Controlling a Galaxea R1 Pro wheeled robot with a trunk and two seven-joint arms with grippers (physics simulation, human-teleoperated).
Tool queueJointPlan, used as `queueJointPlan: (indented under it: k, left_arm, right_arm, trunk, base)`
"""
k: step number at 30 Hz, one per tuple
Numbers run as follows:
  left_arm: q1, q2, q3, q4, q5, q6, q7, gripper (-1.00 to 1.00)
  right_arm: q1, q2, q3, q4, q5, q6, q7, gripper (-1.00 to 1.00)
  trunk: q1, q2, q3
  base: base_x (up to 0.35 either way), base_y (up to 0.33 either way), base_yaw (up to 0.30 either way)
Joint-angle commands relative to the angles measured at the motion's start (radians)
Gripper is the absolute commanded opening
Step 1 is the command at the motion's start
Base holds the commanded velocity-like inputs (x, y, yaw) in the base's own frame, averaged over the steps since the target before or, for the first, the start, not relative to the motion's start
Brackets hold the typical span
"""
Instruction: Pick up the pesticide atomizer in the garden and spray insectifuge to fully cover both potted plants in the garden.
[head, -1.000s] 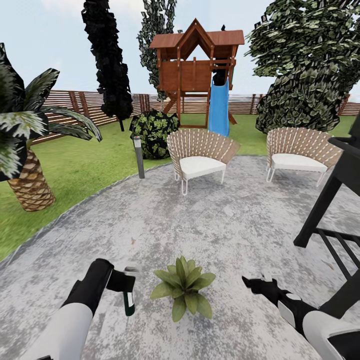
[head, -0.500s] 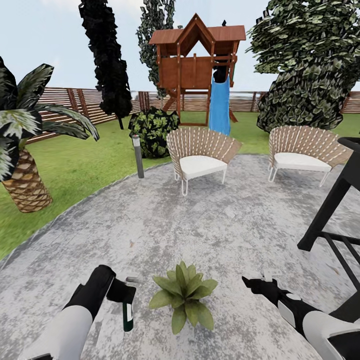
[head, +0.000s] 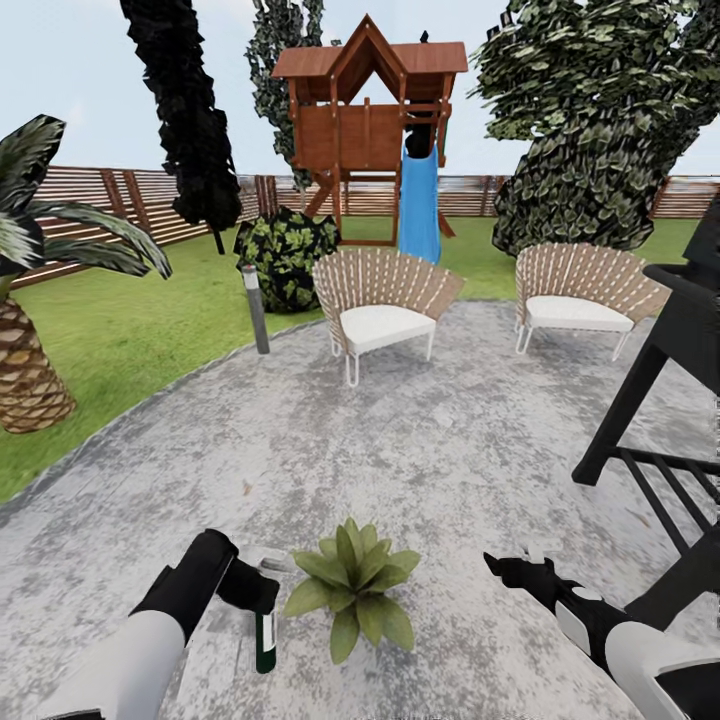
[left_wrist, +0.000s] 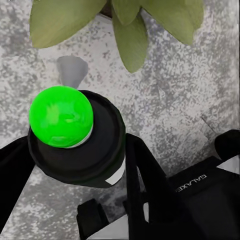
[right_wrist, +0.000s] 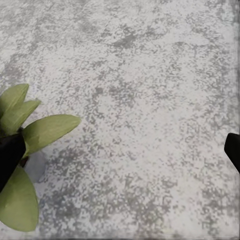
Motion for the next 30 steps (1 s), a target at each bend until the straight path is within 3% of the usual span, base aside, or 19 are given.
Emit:
queueJointPlan:
  k: [1, 4, 9, 17, 23, 30]
  left_arm:
    - [-0.001, -0.001, -0.014, -0.001, -0.012, 0.004, -0.021, -1.00]
    - [-0.001, -0.001, -0.053, 0.015, -0.012, 0.005, -0.032, -1.00]
    - [-0.001, 0.000, -0.071, 0.069, -0.012, 0.005, -0.034, -1.00]
    - [-0.001, 0.015, -0.108, 0.077, -0.012, 0.019, -0.036, -1.00]
    - [-0.001, 0.016, -0.115, 0.078, -0.012, 0.055, -0.036, -1.00]
    - [-0.001, 0.013, -0.117, 0.146, -0.013, 0.059, -0.036, -1.00]
  right_arm:
    - [-0.001, 0.000, 0.008, 0.001, -0.011, -0.003, 0.005, 1.00]
    - [-0.001, 0.000, 0.009, 0.001, -0.011, -0.003, 0.005, 1.00]
    - [-0.001, 0.000, 0.009, 0.001, -0.011, -0.003, 0.005, 1.00]
    - [-0.001, 0.002, 0.010, 0.001, -0.009, -0.003, 0.005, 1.00]
    - [-0.001, 0.002, 0.009, 0.001, -0.009, -0.003, 0.005, 1.00]
    - [-0.001, 0.001, 0.009, 0.001, -0.009, -0.003, 0.005, 1.00]
  trunk:
    - [0.000, 0.000, -0.002]
    - [0.000, 0.000, -0.006]
    - [0.000, 0.000, -0.012]
    - [0.000, 0.000, -0.013]
    - [0.000, 0.000, -0.019]
    - [0.000, 0.000, -0.031]
  base:
    - [0.000, 0.000, -0.171]
    - [0.000, 0.000, -0.170]
    - [0.000, 0.000, -0.130]
    - [0.000, 0.000, -0.013]
    - [0.047, 0.000, 0.000]
    - [0.267, 0.000, 0.000]
